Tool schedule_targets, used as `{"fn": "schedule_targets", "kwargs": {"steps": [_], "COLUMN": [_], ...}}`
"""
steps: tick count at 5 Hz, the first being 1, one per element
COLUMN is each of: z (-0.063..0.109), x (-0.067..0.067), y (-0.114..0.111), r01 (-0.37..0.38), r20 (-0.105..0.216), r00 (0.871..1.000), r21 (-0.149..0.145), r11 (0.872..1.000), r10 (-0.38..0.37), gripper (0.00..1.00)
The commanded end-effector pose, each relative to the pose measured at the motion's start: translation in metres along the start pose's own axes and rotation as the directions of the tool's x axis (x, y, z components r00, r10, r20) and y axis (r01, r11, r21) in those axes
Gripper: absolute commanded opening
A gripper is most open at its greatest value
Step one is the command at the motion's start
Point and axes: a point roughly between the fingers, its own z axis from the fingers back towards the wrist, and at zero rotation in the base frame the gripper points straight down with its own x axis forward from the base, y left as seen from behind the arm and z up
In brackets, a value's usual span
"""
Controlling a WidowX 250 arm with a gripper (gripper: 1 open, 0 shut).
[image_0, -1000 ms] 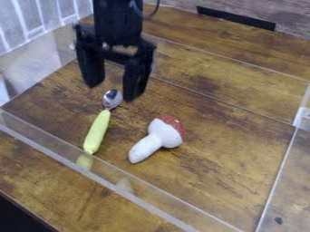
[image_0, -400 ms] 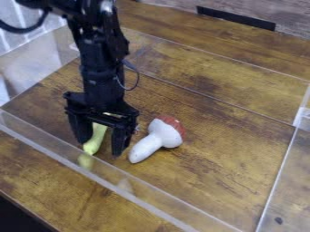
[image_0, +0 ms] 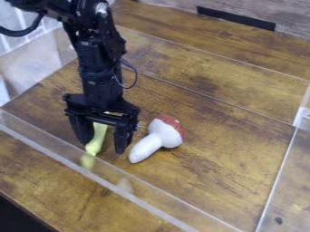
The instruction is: Move the green spoon to the right
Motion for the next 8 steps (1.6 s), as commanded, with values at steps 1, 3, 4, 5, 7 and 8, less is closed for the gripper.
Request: {"fn": "schedule_targets", "kwargs": {"steps": [1,3,4,5,7,8], "z": [0.005,-0.008,-0.011,-0.004,0.004,0.006], "x": [0.020,0.036,0.039,0.038,0.039,0.041], "y": [0.013,0.045,0.055,0.060,0.033,0.020], "r01": [-0.075,-0.106,-0.160,-0.204,-0.212,-0.214], "r20": [0.047,0.063,0.064,0.053,0.030,0.022], "r00": [0.996,0.992,0.985,0.978,0.977,0.977], "r21": [0.000,-0.003,-0.002,0.006,0.020,0.022], "r11": [0.997,0.994,0.987,0.979,0.977,0.977], "r10": [0.075,0.106,0.160,0.203,0.211,0.214], "gripper": [1.00,1.00,1.00,1.00,1.00,1.00]}}
